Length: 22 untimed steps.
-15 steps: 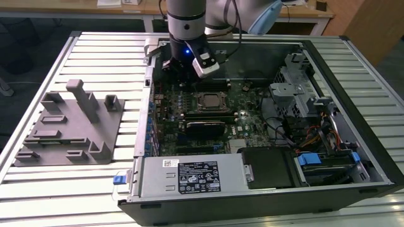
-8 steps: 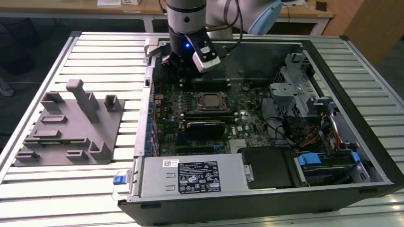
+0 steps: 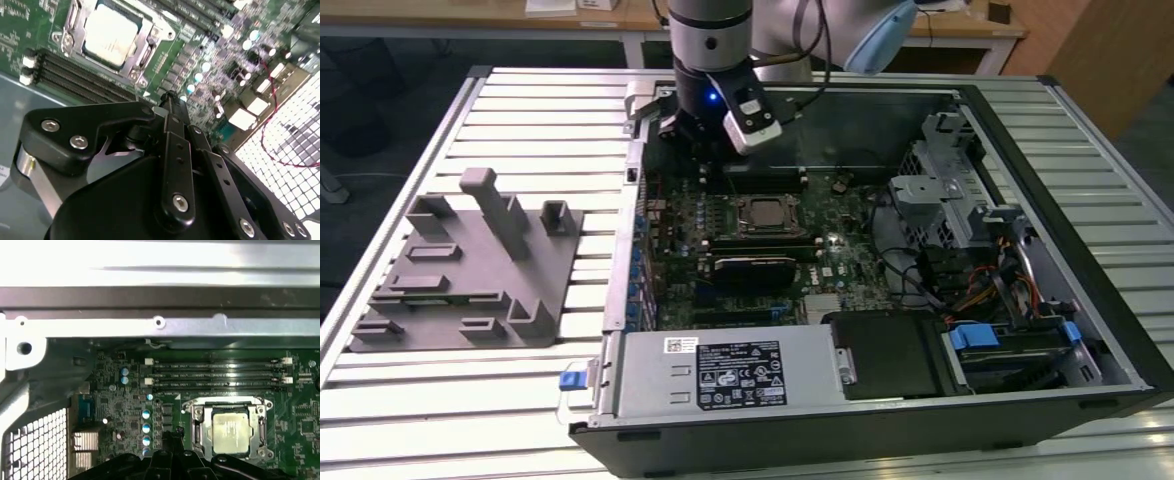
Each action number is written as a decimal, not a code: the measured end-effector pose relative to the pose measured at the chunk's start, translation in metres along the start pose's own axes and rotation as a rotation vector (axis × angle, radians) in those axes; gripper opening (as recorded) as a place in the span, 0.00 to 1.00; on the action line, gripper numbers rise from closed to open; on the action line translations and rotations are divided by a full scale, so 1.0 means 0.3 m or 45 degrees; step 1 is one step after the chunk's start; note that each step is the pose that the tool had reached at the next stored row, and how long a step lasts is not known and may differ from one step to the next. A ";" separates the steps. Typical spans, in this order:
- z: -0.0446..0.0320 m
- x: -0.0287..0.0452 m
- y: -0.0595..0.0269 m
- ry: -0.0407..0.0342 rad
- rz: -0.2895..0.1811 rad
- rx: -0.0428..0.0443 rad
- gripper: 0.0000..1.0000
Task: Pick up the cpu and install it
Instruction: 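Install the first cpu locking lever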
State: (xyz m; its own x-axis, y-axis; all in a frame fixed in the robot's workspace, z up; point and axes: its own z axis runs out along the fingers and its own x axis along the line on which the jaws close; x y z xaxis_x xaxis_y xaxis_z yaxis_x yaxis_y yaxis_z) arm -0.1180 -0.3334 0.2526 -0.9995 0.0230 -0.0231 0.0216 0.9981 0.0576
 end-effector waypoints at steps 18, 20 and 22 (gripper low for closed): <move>0.002 -0.001 0.000 0.0079 0.001 -0.173 0.11; 0.003 -0.016 0.000 0.0079 0.001 -0.173 0.11; 0.003 -0.039 0.001 0.0079 0.001 -0.172 0.11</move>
State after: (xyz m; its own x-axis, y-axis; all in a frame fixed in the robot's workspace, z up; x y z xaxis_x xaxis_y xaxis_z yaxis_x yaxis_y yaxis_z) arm -0.1062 -0.3332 0.2519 -0.9996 0.0233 -0.0168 0.0196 0.9812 0.1920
